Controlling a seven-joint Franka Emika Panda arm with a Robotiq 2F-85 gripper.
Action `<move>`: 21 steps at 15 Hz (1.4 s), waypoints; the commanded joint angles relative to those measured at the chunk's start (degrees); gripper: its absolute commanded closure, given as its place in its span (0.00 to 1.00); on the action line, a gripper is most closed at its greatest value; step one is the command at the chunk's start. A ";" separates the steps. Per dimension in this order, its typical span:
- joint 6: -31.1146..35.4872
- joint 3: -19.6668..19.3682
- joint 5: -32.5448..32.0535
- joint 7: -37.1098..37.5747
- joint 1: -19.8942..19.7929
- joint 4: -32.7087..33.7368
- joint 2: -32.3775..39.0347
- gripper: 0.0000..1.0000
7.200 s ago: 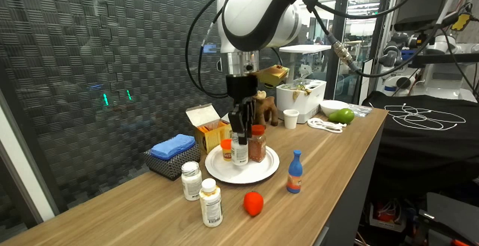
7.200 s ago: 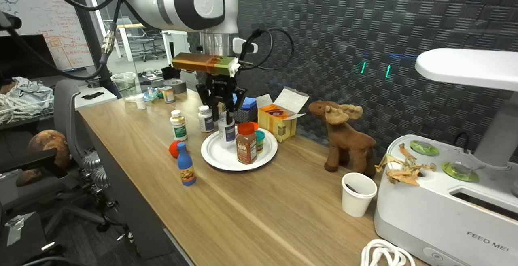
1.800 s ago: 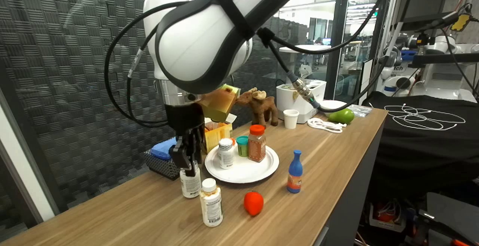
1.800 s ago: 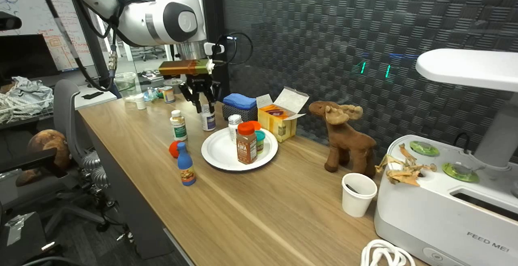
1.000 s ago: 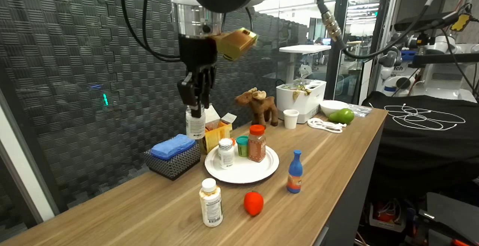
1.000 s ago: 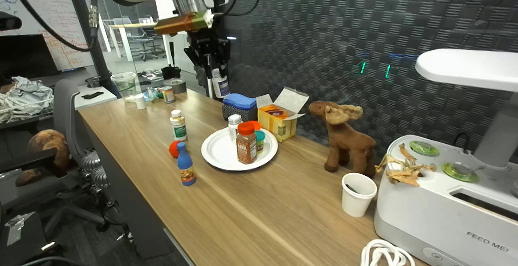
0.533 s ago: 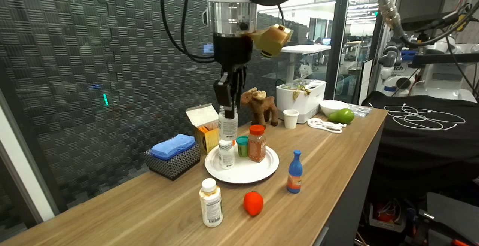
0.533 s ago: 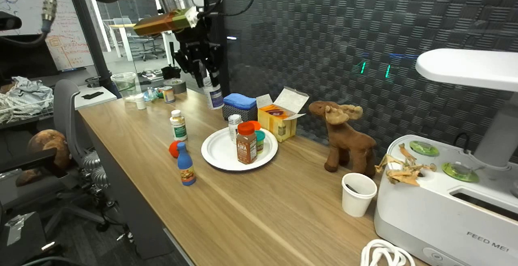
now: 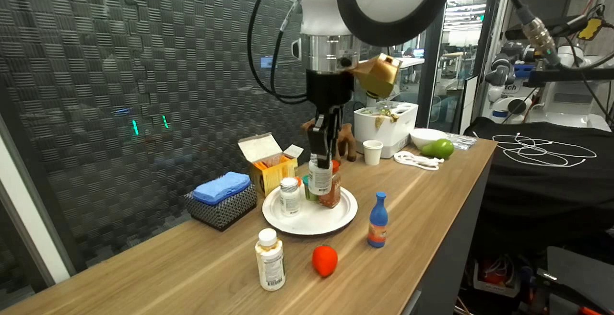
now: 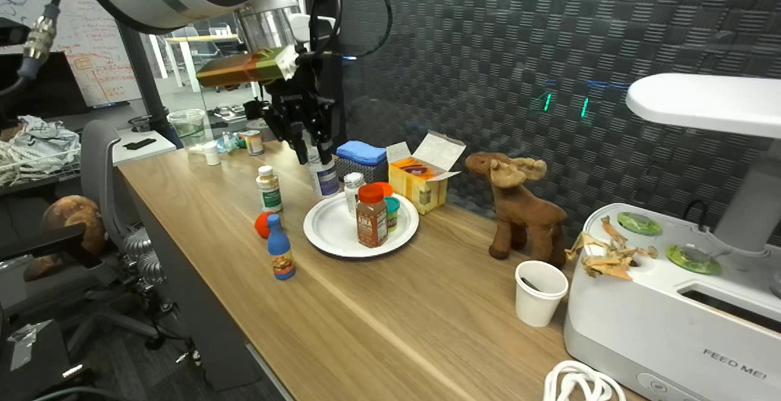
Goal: Organize all the containers on the white plate
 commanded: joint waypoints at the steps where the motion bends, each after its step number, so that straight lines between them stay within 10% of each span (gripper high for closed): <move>1: 5.04 -0.48 -1.28 -0.36 -1.18 -1.25 1.39 0.81; 21: 10.82 -1.89 0.24 -3.27 -2.50 5.14 12.80 0.81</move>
